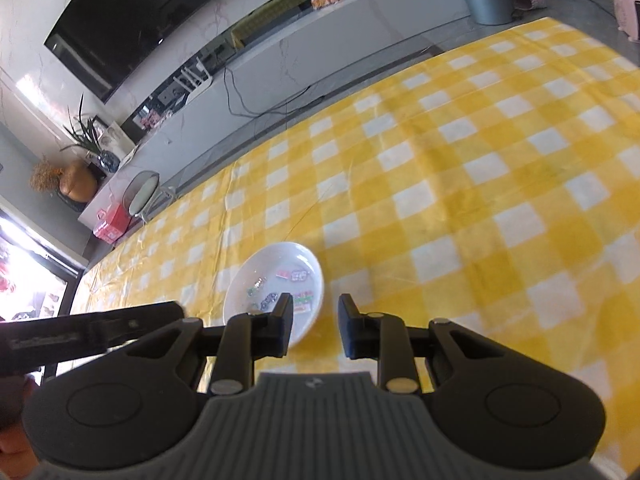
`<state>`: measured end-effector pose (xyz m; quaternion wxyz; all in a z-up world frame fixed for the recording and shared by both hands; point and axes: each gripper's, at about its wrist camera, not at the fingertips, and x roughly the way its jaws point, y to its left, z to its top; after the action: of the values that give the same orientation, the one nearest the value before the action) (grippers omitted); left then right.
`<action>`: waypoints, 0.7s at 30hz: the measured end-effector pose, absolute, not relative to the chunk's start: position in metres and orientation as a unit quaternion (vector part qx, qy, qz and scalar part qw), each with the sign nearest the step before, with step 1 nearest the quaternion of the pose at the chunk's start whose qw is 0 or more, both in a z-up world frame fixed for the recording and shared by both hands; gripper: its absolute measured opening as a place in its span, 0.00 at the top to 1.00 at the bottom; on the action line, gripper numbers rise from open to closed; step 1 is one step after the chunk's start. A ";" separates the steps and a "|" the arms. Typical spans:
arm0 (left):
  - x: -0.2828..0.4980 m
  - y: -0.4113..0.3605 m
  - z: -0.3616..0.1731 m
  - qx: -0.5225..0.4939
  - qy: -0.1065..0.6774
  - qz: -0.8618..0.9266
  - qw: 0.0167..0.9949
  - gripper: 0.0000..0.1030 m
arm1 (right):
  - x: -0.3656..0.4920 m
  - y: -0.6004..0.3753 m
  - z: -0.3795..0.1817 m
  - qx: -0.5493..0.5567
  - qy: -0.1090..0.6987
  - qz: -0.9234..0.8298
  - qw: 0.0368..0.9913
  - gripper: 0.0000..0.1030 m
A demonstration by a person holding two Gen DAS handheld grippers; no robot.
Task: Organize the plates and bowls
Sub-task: 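Move both grippers to the small white sticker bowl and grasp its rim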
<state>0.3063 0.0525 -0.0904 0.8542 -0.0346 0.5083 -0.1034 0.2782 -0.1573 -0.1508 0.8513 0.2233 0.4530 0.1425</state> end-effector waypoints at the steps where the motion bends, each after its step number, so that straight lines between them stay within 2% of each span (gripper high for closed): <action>1: 0.312 0.052 -0.096 -0.031 0.512 -0.101 0.852 0.68 | 0.282 -0.155 -0.154 0.222 0.456 0.144 0.850 0.77; 10: 0.338 0.064 -0.132 -0.049 0.533 -0.094 0.839 0.68 | 0.302 -0.150 -0.182 0.228 0.477 0.152 0.835 0.84; 14: 0.342 0.067 -0.138 -0.064 0.537 -0.092 0.836 0.80 | 0.307 -0.148 -0.184 0.228 0.477 0.157 0.834 0.91; 21: 0.341 0.071 -0.138 -0.065 0.537 -0.088 0.836 0.93 | 0.306 -0.147 -0.185 0.225 0.475 0.158 0.836 0.96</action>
<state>0.3410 0.0706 -0.1375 0.8365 -0.0651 0.5369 -0.0882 0.3055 -0.1471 -0.1854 0.8358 0.2255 0.4749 0.1582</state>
